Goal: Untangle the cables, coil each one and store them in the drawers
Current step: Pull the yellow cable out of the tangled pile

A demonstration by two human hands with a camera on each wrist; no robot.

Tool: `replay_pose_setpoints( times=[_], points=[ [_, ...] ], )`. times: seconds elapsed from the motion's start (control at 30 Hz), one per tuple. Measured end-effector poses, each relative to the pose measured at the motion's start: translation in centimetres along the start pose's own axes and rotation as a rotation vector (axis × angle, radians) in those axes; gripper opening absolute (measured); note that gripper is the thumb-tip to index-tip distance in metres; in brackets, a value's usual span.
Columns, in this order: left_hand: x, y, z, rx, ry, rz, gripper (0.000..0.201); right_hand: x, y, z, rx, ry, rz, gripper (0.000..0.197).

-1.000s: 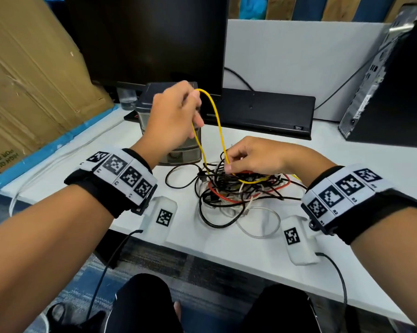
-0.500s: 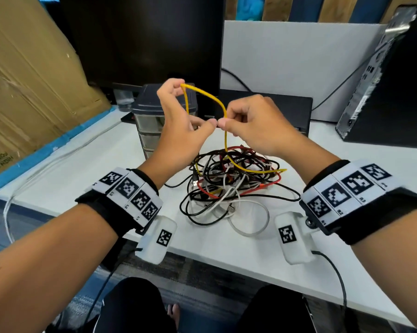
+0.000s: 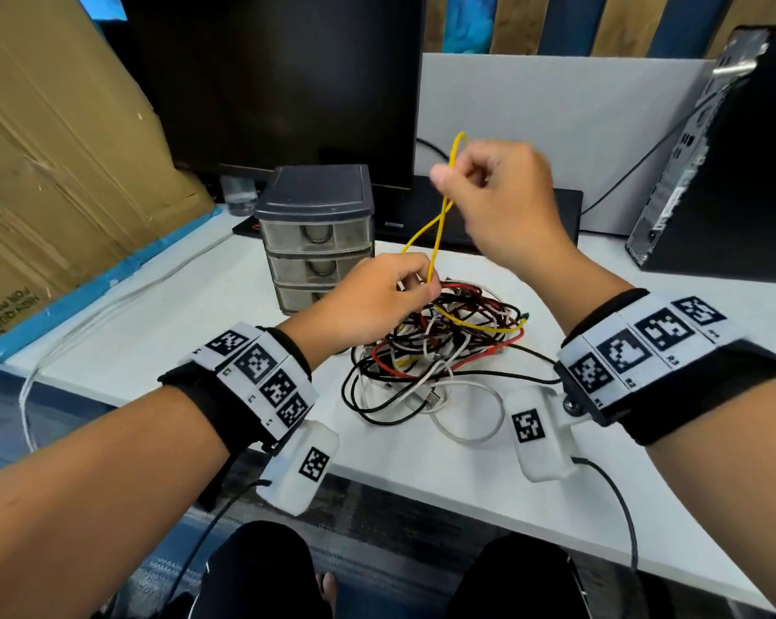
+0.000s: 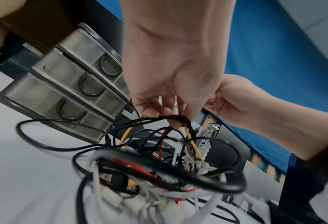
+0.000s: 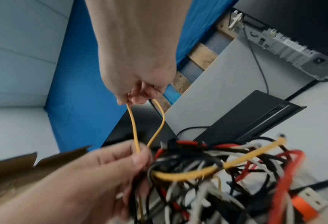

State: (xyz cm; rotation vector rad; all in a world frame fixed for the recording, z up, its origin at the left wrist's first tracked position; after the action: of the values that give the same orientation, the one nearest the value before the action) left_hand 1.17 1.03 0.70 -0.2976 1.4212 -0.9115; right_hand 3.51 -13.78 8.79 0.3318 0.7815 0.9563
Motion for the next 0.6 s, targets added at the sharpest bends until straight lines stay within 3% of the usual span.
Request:
replay_pose_setpoints(
  times=[0.07, 0.1, 0.2, 0.27, 0.4, 0.53, 0.6],
  points=[
    [-0.2, 0.3, 0.0, -0.015, -0.005, 0.020, 0.024, -0.9, -0.5, 0.3, 0.071, -0.103, 0.115, 0.034],
    [-0.4, 0.2, 0.1, -0.014, -0.018, 0.016, 0.025, -0.6, -0.7, 0.2, 0.122, -0.051, 0.166, 0.036],
    [-1.4, -0.6, 0.0, 0.006, -0.085, 0.037, 0.027, 1.3, -0.8, -1.9, 0.164, 0.344, 0.087, 0.033],
    [-1.9, -1.1, 0.1, 0.031, -0.137, 0.052, 0.026, 1.4, -0.2, -2.6, 0.065, 0.414, -0.050, 0.028],
    [-1.3, -1.2, 0.3, 0.031, -0.029, 0.058, 0.019, -0.2, 0.6, -0.3, 0.001, 0.162, -0.155, 0.032],
    [0.1, -0.3, 0.2, -0.005, 0.090, 0.114, 0.024, -2.7, 0.5, 1.8, 0.077, -0.169, -0.034, 0.038],
    [-0.2, -0.3, 0.1, -0.008, 0.064, 0.086, 0.023, -2.4, -0.1, 1.6, 0.181, -0.128, 0.115, 0.038]
  ],
)
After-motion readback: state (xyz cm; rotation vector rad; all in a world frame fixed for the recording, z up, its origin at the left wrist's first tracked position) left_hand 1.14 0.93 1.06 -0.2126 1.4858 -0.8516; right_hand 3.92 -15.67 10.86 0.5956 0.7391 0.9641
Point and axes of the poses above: each hand's wrist, its own z-axis towards the middle knuckle, its own x-axis out of the palm, y = z × x, the point moved 5 cm from there along z, towards the middle knuckle, and after that the axes turned 7 degrees about -x, right-handed, at the moved point
